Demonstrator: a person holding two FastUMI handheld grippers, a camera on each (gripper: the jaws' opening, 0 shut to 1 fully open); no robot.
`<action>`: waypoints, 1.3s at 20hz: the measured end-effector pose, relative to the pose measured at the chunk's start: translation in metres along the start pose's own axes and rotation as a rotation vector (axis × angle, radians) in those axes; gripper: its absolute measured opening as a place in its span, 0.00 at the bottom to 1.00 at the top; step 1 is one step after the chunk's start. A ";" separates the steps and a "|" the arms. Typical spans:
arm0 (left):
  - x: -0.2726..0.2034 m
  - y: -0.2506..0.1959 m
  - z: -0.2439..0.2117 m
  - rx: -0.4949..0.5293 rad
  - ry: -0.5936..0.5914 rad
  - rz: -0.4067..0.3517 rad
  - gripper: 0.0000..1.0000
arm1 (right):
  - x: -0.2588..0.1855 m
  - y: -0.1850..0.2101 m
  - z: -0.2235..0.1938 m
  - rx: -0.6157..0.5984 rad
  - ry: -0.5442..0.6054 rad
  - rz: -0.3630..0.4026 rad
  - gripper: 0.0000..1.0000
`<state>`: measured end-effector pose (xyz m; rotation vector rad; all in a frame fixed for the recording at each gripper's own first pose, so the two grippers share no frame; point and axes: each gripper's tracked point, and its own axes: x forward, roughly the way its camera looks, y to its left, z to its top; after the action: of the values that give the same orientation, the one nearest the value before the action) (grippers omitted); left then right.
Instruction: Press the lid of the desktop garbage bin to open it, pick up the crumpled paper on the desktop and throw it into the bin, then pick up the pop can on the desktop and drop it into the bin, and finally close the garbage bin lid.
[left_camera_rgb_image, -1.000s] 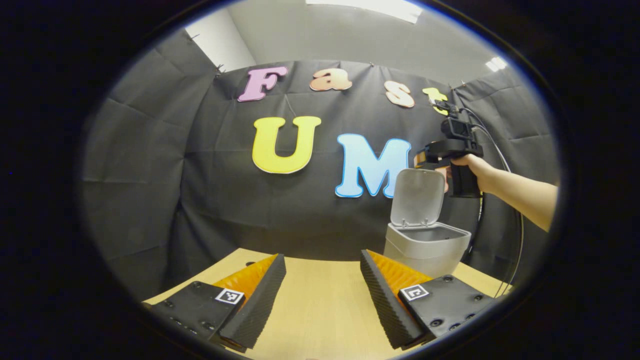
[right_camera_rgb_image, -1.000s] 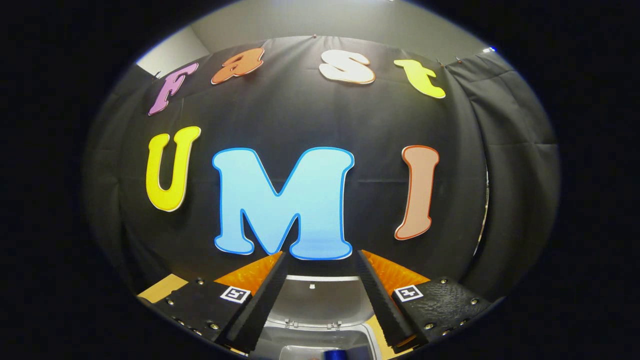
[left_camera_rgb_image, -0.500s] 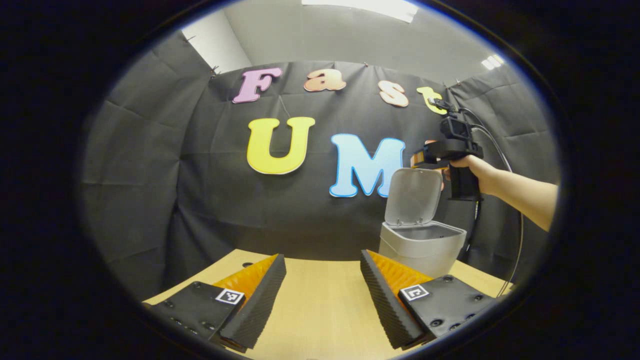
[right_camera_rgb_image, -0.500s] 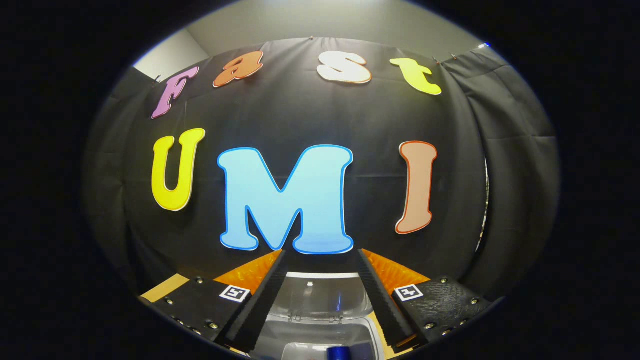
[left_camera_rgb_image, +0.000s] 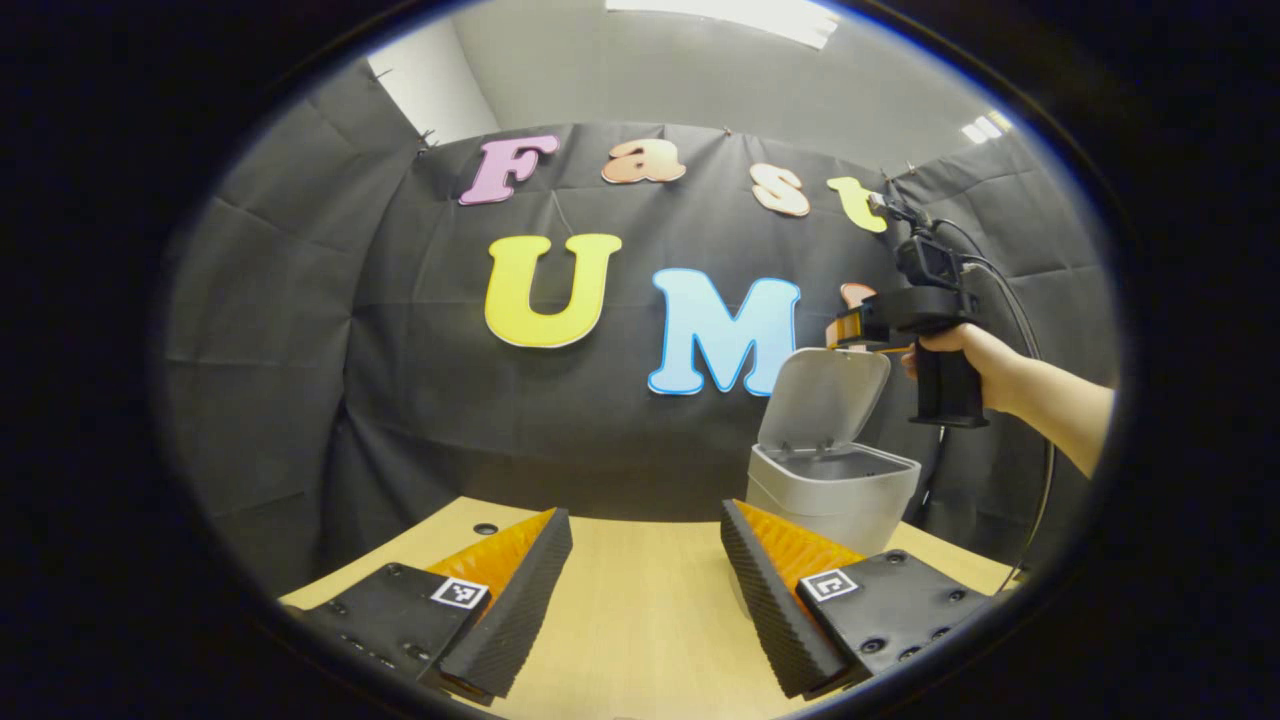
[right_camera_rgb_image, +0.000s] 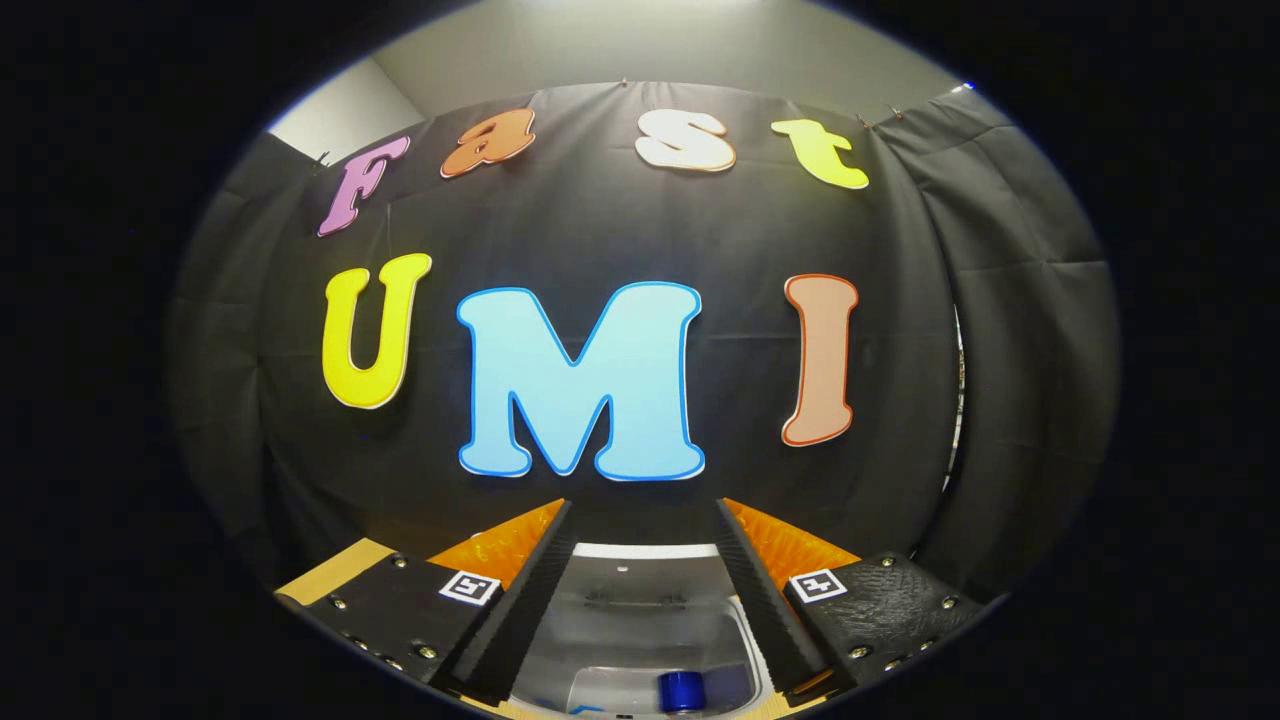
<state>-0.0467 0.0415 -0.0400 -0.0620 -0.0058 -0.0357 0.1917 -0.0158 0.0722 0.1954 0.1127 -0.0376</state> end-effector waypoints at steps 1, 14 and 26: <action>0.002 0.000 0.000 -0.001 -0.001 -0.001 1.00 | -0.003 0.000 -0.002 -0.004 0.005 -0.001 0.90; 0.010 -0.004 -0.004 -0.001 0.008 0.003 1.00 | -0.010 0.012 -0.083 -0.007 0.182 0.053 0.90; 0.005 0.000 -0.007 -0.004 0.016 0.027 0.97 | -0.002 0.011 -0.124 -0.035 0.144 0.038 0.90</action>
<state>-0.0415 0.0406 -0.0467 -0.0660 0.0109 -0.0094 0.1769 0.0189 -0.0468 0.1647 0.2532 0.0167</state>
